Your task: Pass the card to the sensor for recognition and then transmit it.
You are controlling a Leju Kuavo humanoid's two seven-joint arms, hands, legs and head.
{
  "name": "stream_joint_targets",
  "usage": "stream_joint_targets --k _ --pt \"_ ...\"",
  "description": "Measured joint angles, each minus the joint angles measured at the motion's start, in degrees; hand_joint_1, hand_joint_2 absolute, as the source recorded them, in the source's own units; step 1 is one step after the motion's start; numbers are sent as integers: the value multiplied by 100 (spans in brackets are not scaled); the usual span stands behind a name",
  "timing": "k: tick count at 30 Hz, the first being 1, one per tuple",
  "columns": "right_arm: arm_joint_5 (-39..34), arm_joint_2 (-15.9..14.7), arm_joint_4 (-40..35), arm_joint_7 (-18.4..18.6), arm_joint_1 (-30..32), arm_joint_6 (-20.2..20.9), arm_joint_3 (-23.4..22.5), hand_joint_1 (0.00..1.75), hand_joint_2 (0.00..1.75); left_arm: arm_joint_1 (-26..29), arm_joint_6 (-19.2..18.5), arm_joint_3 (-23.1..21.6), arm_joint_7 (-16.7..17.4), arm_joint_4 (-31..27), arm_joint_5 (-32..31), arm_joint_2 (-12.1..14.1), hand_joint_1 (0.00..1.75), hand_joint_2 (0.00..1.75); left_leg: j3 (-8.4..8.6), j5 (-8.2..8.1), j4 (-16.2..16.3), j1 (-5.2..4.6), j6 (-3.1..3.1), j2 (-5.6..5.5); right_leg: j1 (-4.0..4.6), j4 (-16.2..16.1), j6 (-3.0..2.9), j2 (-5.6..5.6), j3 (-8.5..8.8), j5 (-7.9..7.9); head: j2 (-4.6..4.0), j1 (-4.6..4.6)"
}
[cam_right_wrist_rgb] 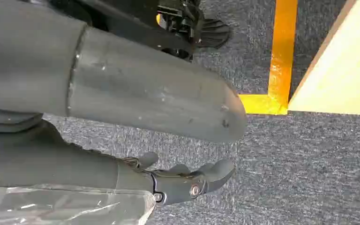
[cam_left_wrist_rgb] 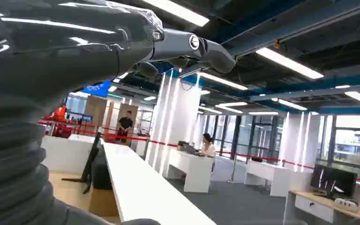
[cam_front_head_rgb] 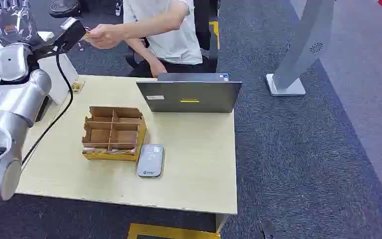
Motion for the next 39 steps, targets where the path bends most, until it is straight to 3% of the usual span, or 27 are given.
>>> stream_joint_targets --k 14,15,16,17,39 --pt "59 7 7 33 -3 2 31 0 0 -65 -61 -50 -2 358 31 37 0 175 -6 2 0 1 1 -10 0 0 0 -11 0 0 0 -2" --pt "59 7 7 33 -3 2 33 0 0 -64 -61 -50 -2 371 31 39 17 175 -6 2 0 1 2 -10 0 0 0 -11 0 0 0 0" --pt "59 7 7 33 -3 2 31 0 0 -64 -61 -50 -2 387 31 44 120 175 -6 2 0 1 2 -11 0 0 0 -11 0 0 0 0" --pt "61 7 7 35 -3 4 33 0 0 -64 -63 -50 -2 398 31 50 175 175 -7 2 0 1 2 -11 0 0 0 -11 -1 0 0 -2" --pt "109 7 9 15 -10 33 37 0 0 -62 -179 -50 -319 478 131 52 175 175 -12 9 0 1 0 -22 0 0 0 -21 -4 0 0 0"
